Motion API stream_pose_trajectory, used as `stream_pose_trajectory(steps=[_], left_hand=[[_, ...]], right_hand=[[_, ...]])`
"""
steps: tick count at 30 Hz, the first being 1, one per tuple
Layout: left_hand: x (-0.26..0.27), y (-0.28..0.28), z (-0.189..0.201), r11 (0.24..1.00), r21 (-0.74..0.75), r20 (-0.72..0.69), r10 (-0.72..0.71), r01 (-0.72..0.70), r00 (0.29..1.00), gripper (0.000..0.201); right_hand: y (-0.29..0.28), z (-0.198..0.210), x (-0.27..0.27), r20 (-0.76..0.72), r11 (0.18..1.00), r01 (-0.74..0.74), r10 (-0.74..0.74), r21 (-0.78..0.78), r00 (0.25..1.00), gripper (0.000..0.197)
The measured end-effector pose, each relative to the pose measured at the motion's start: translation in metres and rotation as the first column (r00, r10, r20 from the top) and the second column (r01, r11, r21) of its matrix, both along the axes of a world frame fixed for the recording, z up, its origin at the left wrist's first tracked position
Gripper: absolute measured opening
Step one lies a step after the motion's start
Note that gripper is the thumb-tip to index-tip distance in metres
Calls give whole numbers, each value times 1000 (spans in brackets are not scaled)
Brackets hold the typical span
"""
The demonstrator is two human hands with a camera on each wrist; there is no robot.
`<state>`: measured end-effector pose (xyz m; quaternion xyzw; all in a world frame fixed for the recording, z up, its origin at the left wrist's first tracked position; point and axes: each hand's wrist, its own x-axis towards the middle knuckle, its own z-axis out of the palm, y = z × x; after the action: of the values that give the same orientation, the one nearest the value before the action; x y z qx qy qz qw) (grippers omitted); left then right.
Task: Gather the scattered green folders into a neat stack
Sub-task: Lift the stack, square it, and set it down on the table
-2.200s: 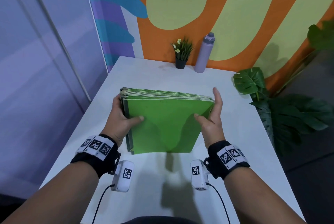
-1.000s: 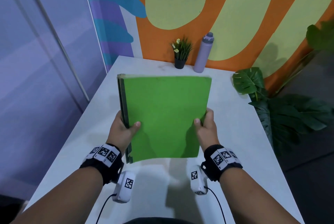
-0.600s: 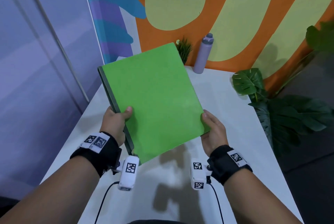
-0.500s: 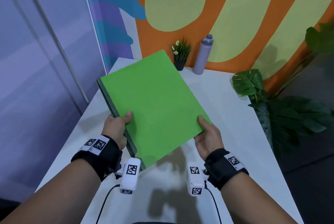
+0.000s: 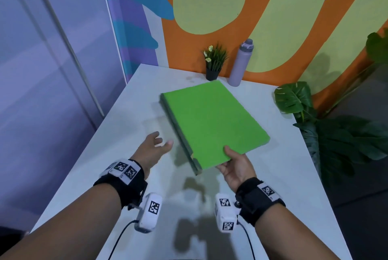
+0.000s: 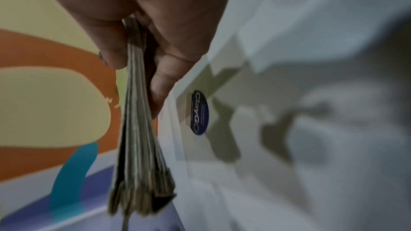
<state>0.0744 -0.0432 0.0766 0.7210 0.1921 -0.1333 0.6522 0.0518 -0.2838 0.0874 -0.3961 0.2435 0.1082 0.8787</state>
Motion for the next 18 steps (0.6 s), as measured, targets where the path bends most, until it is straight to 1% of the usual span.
stream_pose_trajectory(steps=[1, 2, 3, 4, 5, 7, 8, 9, 12, 15, 16, 17, 18], left_hand=[[1, 6, -7, 989, 137, 4, -52, 51, 999, 73], [2, 11, -13, 950, 289, -22, -117, 118, 993, 74], [3, 17, -21, 890, 421, -65, -162, 174, 985, 75], [4, 23, -30, 815, 525, -136, -202, 244, 970, 77], [5, 28, -38, 723, 616, -199, -241, 313, 950, 79], [7, 34, -53, 545, 728, -317, -269, 416, 909, 84], [8, 37, -61, 476, 755, -367, -263, 451, 892, 87], [10, 40, -69, 425, 771, -405, -249, 475, 880, 89], [14, 42, -80, 368, 762, -490, -210, 533, 846, 96], [16, 40, -86, 255, 782, -534, -198, 569, 822, 97], [18, 40, -89, 238, 785, -539, -194, 572, 820, 98], [21, 42, -94, 240, 782, -543, -191, 575, 818, 100], [23, 44, -97, 257, 775, -545, -191, 578, 816, 100]], right_hand=[[-8, -2, 7, -41, 998, 56, -57, -19, 998, 30], [-17, -5, 14, -76, 993, 114, -116, -39, 990, 31], [-26, -9, 21, -105, 984, 171, -176, -60, 979, 33], [-35, -11, 26, -129, 971, 230, -237, -65, 963, 37], [-42, -15, 31, -155, 954, 292, -299, -64, 942, 40], [-56, -23, 43, -193, 917, 393, -398, -62, 897, 42], [-62, -28, 48, -210, 900, 429, -434, -69, 876, 41], [-67, -32, 53, -226, 888, 452, -459, -84, 859, 41], [-74, -47, 63, -242, 855, 499, -518, -138, 820, 38], [-74, -59, 76, -248, 846, 480, -529, -233, 812, 38], [-74, -62, 84, -253, 851, 453, -515, -267, 819, 38], [-75, -64, 91, -263, 862, 370, -468, -347, 844, 38], [-78, -64, 98, -281, 844, 267, -427, -465, 860, 38]])
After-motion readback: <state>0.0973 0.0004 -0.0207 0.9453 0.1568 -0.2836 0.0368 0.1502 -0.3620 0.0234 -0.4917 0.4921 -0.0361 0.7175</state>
